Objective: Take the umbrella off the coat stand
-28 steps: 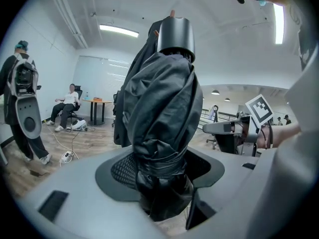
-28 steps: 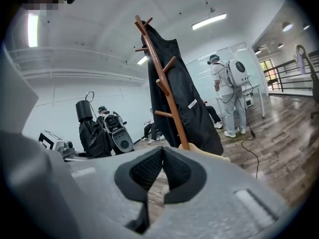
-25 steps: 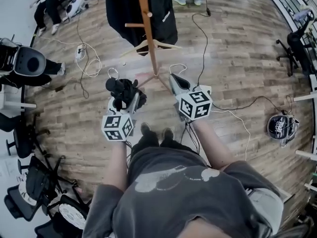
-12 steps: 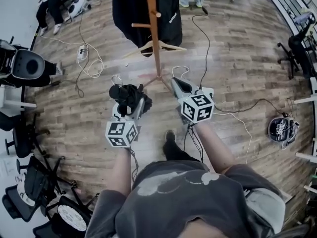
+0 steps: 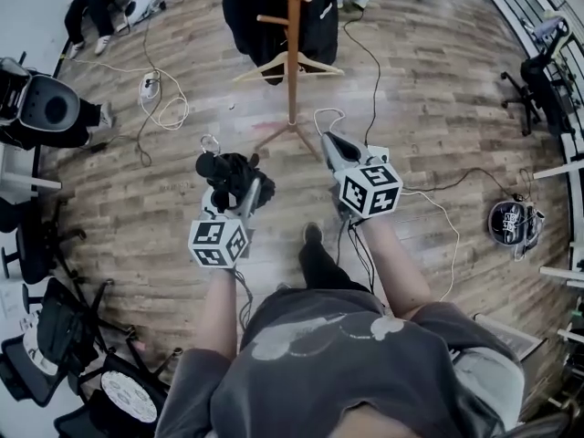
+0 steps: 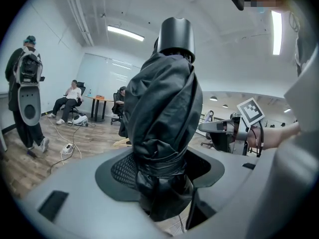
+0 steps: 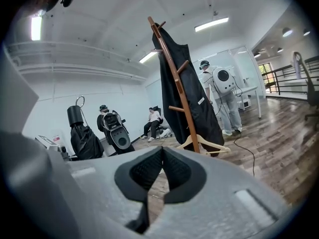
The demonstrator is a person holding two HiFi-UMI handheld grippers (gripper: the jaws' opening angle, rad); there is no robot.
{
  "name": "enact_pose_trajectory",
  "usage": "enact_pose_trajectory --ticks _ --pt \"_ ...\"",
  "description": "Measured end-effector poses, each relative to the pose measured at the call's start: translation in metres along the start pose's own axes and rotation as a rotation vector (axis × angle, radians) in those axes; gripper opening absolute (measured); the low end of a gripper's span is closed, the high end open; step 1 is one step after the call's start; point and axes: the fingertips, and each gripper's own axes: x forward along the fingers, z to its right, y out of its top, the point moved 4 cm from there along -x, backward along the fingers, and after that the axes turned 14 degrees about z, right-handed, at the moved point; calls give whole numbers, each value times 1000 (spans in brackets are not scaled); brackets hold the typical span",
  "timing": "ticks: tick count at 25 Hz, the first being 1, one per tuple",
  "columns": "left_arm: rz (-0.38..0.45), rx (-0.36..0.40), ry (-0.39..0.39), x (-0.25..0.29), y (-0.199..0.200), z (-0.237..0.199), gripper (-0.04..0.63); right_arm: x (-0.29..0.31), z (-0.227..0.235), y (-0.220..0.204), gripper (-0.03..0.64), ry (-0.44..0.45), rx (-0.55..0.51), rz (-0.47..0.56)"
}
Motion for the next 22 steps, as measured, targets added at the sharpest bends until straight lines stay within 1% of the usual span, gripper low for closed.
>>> enact_pose_trajectory --ticks 7,14,22 --pt "12 20 -47 -55 3 20 270 -52 -45 0 -2 -6 -11 35" --pt "28 43 -96 -104 12 39 270 -91 -89 5 -2 -3 -34 71" --pt "29 50 -139 -149 8 47 270 -134 -128 -10 -2 -18 -46 79"
